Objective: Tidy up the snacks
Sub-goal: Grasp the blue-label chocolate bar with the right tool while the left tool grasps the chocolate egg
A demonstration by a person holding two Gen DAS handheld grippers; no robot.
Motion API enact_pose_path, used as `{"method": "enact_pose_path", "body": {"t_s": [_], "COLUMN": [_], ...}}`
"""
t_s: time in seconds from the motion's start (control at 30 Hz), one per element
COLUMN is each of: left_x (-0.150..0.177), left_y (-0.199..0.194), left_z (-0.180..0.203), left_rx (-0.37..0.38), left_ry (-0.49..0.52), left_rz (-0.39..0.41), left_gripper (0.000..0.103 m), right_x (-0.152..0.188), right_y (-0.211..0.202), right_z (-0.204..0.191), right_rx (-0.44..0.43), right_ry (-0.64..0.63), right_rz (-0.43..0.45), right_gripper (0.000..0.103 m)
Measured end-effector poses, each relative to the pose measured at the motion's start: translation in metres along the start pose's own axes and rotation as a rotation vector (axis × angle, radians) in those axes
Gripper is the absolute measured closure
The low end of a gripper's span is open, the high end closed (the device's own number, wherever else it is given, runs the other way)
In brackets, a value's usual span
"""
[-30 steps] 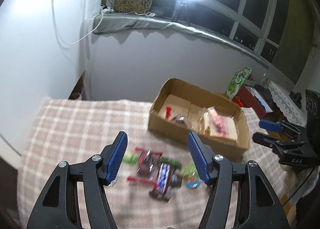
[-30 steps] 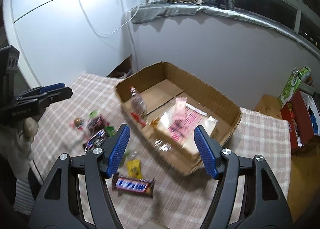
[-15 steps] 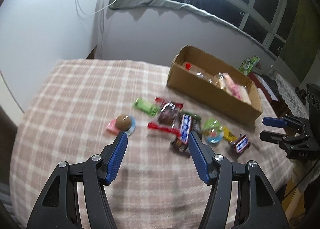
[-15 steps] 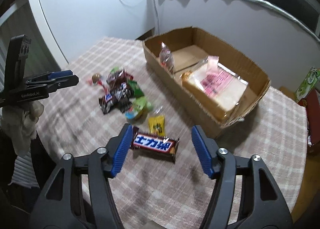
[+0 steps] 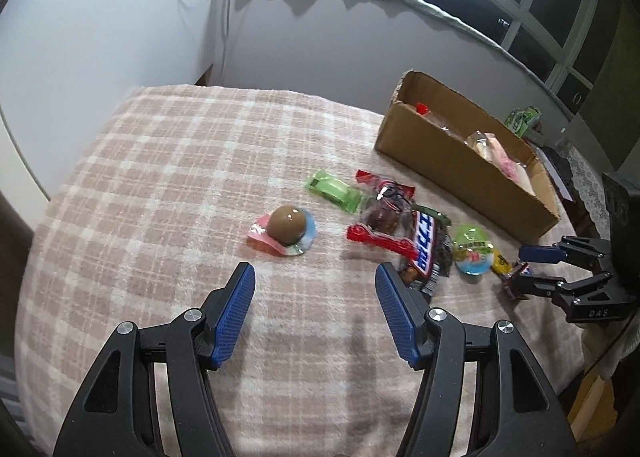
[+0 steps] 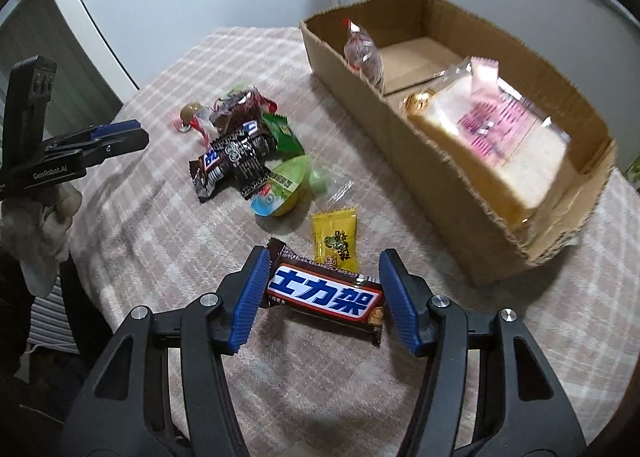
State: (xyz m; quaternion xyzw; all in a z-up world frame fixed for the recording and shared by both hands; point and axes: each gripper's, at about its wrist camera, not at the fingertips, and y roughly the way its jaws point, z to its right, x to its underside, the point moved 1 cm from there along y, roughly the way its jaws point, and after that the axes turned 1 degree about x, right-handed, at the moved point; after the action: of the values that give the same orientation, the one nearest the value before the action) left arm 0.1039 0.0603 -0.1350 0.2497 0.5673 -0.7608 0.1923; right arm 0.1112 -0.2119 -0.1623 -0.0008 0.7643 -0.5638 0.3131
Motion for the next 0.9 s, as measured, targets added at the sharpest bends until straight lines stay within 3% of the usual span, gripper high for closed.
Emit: {"method": "enact_pose_path", "body": {"t_s": [0.27,0.6,0.77,0.9], "left_x": [-0.014,-0.016,-0.016,-0.021], "left_y": [0.017,0.026,0.030,0.038], "left_z": [-0.006,-0.014,-0.013,-0.013], "left_rx": [-0.048,-0.037,-0.047,-0.070], "left_ry": [0.011,0.002,0.022,0.035], "left_rz": [-0.013,-0.034,-0.041,-0.041], "left_gripper": [0.041,0.041,0.041,0.041], "right_x": [0.001,0.002,0.009,0.013], "right_y": [-0.002,-0.002,0.001,-0.006], "right_z": [0.001,-0.001,-0.011,-0.019], "right_rx": [-0.036,-0.002,-0.034,-0.052], "right_ry": [-0.022,-0.109,-0.145,-0.156], "right_rz": [-0.028,-0.061,-0.102,-0.087], "right_gripper": [0.043,0.043,0.043,0.043]}}
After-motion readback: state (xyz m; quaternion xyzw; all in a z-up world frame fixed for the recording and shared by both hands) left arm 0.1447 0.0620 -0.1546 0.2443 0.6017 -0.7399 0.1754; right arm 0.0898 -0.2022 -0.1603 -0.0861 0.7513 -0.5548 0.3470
